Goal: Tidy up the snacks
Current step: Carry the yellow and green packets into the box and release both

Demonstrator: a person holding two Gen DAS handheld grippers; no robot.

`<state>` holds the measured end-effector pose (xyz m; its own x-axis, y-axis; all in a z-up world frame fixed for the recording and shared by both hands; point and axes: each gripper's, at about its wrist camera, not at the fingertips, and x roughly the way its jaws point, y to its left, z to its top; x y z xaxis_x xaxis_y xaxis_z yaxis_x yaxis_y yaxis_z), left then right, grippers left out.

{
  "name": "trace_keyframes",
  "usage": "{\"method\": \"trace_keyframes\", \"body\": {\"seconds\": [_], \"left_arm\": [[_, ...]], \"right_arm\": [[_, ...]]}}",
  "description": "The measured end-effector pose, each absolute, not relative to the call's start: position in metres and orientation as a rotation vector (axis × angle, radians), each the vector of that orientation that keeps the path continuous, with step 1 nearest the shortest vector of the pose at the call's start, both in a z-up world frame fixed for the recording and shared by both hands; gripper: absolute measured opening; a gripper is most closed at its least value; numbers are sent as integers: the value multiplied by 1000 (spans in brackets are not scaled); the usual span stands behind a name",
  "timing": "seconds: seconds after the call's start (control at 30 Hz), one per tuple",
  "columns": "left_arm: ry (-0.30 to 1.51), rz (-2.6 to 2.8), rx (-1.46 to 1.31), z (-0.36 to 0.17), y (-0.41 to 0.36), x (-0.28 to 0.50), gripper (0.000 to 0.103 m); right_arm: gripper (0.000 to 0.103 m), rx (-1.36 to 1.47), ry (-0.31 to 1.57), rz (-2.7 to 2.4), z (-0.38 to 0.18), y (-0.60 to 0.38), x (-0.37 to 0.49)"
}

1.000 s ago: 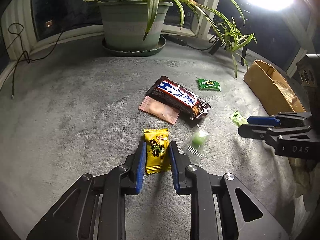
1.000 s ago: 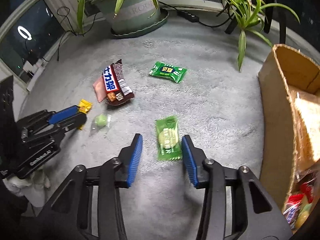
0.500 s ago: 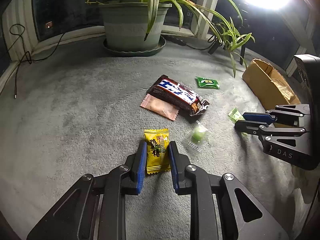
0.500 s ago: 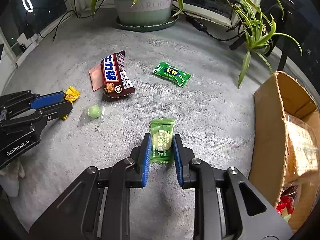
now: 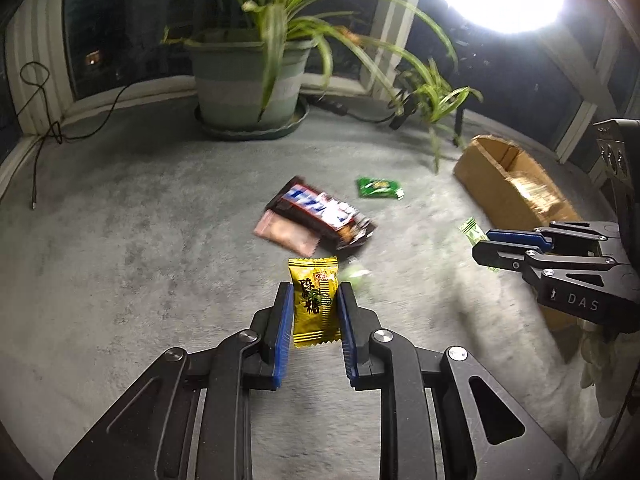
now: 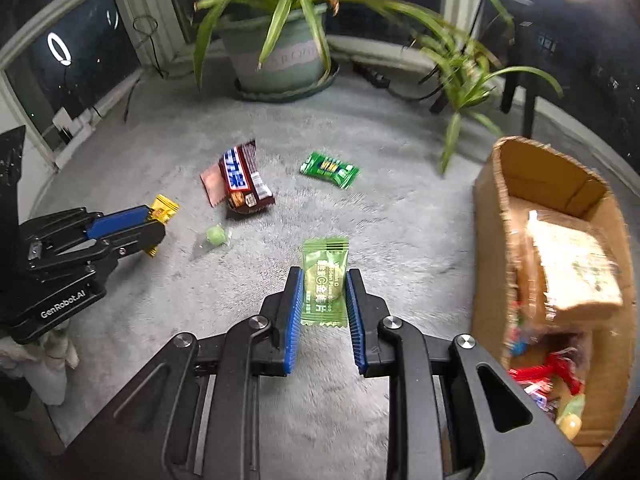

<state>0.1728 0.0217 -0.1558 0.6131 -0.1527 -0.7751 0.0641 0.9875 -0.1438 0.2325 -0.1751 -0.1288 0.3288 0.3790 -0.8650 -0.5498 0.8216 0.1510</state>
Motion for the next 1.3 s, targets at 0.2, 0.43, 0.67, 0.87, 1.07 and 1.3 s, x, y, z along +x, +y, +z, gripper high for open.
{"method": "trace_keyframes", "body": {"seconds": [0.2, 0.43, 0.67, 0.87, 1.07, 1.3], "left_arm": [[862, -185, -108, -137, -4, 172, 20], [832, -262, -113, -125, -44, 173, 20], [814, -346, -123, -112, -92, 179, 20], [812, -422, -103, -108, -141, 182, 20], [828, -490, -83, -109, -185, 185, 20], [850, -521, -72, -114, -214, 186, 21]], "right_arm": [[22, -161, 1022, 587, -99, -205, 224], [22, -127, 988, 527, -77, -251, 222], [22, -114, 986, 435, -72, -307, 222], [22, -95, 1004, 372, -78, -350, 222], [22, -65, 1021, 339, -84, -379, 223], [25, -44, 1017, 329, -84, -398, 222]]}}
